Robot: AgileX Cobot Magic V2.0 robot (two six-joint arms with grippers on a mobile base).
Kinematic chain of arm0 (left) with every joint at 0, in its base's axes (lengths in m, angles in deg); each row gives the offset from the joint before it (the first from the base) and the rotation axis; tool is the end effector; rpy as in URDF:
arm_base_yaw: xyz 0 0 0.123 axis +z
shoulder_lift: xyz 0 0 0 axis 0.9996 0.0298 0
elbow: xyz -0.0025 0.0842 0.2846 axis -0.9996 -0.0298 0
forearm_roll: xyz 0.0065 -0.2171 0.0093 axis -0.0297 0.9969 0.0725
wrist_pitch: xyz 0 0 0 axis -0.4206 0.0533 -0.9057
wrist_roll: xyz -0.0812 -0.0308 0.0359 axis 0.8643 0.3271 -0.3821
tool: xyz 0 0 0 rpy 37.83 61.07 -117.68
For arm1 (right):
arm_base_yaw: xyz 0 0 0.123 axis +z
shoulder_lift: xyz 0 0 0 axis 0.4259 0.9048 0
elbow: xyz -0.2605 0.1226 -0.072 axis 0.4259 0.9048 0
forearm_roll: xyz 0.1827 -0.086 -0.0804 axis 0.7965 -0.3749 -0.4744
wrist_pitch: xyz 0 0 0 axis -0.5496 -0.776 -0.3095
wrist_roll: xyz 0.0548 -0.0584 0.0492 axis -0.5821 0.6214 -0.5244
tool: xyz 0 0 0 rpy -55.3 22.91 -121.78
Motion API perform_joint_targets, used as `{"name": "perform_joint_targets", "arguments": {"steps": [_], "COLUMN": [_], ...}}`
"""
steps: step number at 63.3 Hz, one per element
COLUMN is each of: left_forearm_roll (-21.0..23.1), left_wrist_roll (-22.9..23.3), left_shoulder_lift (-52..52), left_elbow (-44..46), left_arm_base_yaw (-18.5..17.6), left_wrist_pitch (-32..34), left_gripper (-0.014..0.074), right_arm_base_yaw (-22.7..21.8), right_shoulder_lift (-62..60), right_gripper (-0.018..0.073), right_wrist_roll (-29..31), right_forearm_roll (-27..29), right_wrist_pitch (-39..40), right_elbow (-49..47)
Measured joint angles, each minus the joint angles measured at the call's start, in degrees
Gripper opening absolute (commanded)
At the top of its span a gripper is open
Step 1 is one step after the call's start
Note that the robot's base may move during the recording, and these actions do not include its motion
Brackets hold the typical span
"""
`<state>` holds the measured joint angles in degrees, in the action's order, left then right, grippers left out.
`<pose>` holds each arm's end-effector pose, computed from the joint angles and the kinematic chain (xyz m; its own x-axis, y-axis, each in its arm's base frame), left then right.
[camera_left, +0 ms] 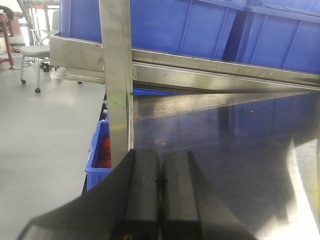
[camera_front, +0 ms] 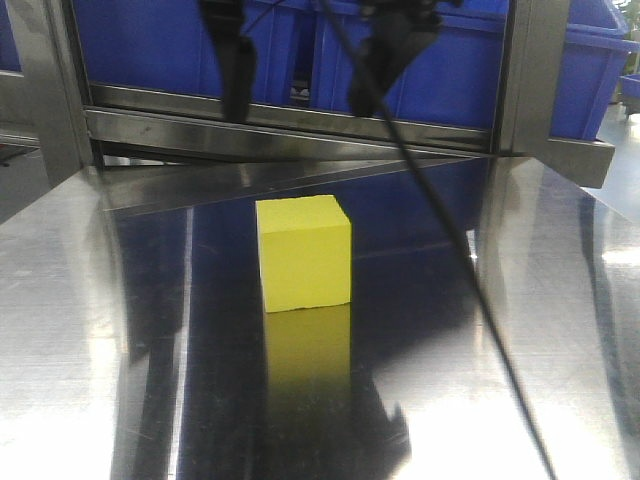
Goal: Place yellow foam block on left shelf second layer
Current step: 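Lower the open right gripper over the yellow foam block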
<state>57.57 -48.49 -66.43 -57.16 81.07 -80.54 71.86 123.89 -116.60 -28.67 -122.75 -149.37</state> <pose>0.0123 -0.0001 0.2017 -0.0279 -0.0614 -0.9977 0.1093 0.9919 -0.0641 0.2564 0.2550 0.3340 -0.8573 -0.2215 -0.4647 -0.3133 0.9408 0.1294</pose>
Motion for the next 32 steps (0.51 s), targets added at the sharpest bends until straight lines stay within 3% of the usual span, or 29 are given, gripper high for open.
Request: {"name": "perform_joint_targets", "arguments": {"steps": [32], "left_forearm_roll": [0.0], "left_wrist_roll": [0.0], "left_shoulder_lift": [0.0], "left_elbow": [0.0], "left_arm_base_yaw": [0.0], "left_wrist_pitch": [0.0], "left_gripper": [0.0136], "right_arm_base_yaw": [-0.27], "right_shoulder_lift": [6.94], "right_gripper": [0.0624], "right_wrist_roll": [-0.23], "right_forearm_roll": [-0.73], "right_wrist_pitch": [-1.82], "right_elbow": [-0.62]}}
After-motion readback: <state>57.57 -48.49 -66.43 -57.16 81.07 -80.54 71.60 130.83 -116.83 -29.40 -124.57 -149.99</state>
